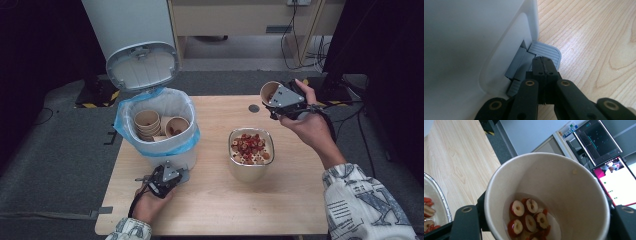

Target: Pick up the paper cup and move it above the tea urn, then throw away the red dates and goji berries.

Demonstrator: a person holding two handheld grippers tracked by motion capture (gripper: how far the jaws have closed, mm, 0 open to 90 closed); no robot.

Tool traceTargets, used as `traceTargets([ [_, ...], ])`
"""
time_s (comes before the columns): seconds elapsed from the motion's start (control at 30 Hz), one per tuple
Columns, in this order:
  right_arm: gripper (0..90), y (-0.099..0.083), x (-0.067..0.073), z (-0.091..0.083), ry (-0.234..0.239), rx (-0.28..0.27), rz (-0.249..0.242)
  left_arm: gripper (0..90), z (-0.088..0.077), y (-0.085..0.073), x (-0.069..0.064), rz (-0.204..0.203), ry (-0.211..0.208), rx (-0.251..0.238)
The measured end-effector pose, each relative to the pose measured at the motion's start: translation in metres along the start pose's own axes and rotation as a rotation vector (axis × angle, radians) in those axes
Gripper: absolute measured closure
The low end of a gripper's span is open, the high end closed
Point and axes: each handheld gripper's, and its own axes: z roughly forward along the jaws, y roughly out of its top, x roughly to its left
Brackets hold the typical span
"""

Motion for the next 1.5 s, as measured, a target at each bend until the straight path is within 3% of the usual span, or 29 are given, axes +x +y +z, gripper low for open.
traceTargets([
  [0.27, 29.0, 0.0020, 0.0021, 0.0009, -0.004, -0.002, -0.043, 89.8, 0.0000, 0.0000, 0.0000, 0.000, 0.000, 0.000],
  [0.9, 28.9, 0.0042, -0.0001, 0.0000, -0.009, -0.039, -0.054, 89.8, 0.0001, -0.0001, -0.0001, 0.000, 0.000, -0.002],
  [1.23, 28.9, 0.0062, 0.0027, -0.0009, -0.013, -0.064, -0.087, 89.8, 0.0000, 0.0000, -0.0001, 0.000, 0.001, 0.000],
  [1.5, 28.8, 0.0074, 0.0015, -0.0013, -0.022, -0.078, -0.078, 89.8, 0.0000, -0.0001, 0.0004, -0.001, -0.002, -0.001],
])
